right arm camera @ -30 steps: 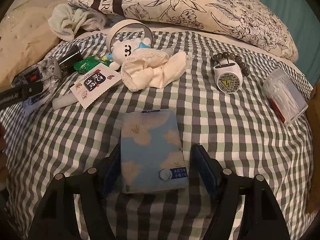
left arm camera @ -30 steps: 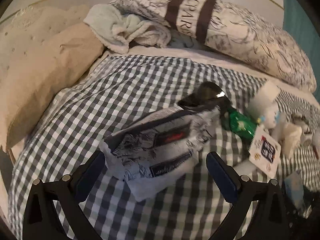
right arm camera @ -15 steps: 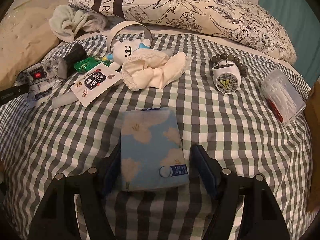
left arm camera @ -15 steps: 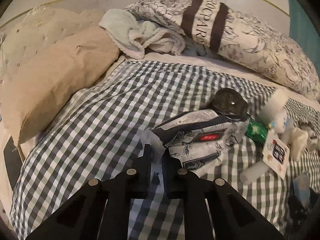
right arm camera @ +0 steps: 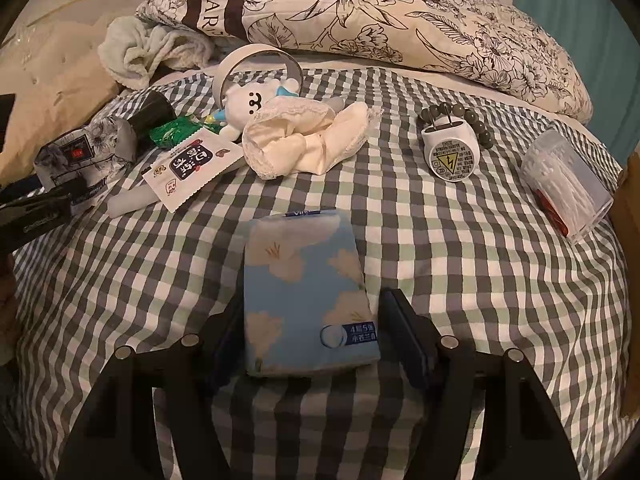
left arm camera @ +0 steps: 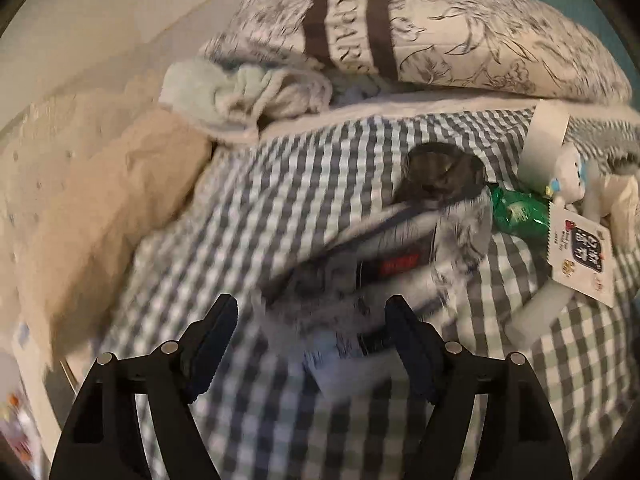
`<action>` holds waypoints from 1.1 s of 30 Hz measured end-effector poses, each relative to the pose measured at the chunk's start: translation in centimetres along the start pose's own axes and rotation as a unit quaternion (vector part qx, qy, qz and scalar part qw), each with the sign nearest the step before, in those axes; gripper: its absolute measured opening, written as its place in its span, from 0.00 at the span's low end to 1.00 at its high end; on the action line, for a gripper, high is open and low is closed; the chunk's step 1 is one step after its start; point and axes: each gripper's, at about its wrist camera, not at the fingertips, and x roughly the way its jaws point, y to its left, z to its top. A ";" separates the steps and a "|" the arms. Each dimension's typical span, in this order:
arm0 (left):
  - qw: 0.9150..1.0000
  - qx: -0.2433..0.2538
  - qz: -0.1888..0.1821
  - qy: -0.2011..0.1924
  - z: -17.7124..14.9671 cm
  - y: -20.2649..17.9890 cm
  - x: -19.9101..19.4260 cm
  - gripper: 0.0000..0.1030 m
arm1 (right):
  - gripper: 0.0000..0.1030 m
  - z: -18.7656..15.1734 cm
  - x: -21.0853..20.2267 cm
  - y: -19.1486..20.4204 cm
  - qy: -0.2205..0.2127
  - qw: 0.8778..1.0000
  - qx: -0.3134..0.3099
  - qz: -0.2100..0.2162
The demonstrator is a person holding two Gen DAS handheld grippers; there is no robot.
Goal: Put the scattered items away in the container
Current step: 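Grasp the black-and-white tissue packet with left gripper while right grasps blue tissue pack, then lift the tissue packet with left gripper while right lifts the blue pack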
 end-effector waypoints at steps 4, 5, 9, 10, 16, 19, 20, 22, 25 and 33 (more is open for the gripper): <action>0.998 0.048 -0.009 -0.051 0.8 -1.0 0.1 0.78 | 0.66 0.0 0.0 -0.1 -0.001 1.000 0.001 0.002; 0.997 0.056 -0.015 -0.057 0.8 -1.3 0.0 0.72 | 0.66 -0.1 0.0 -0.1 -0.001 1.000 0.001 0.002; 0.996 0.079 -0.011 -0.046 0.4 -2.3 0.1 0.25 | 0.67 -0.1 0.1 0.0 -0.001 1.000 -0.003 -0.002; 0.997 0.069 -0.018 -0.040 0.4 -2.0 0.0 0.21 | 0.67 -0.1 0.1 0.1 -0.001 1.000 -0.004 -0.003; 0.996 -0.040 -0.077 0.026 -0.8 0.5 -1.8 0.11 | 0.52 0.0 -0.4 -0.2 -0.009 1.000 0.006 -0.003; 0.995 -0.045 -0.079 0.049 -2.3 0.3 -3.5 0.10 | 0.51 -0.2 -2.0 -1.2 -0.011 0.999 0.038 0.007; 0.994 -0.046 -0.083 0.051 -2.7 0.2 -4.2 0.10 | 0.51 -0.5 -2.6 -1.5 -0.010 0.999 0.050 0.014; 0.992 -0.058 -0.096 0.060 -3.4 0.3 -5.9 0.10 | 0.51 -1.1 -4.0 -2.0 -0.010 0.998 0.061 0.021; 0.991 -0.055 -0.105 0.061 -4.4 0.1 -8.7 0.10 | 0.51 -2.0 -6.3 -2.4 -0.015 0.998 0.060 0.021; 0.990 0.004 -0.136 0.024 -6.0 -3.3 -15.0 0.34 | 0.51 -3.3 -11.4 -4.4 -0.030 0.996 0.081 0.038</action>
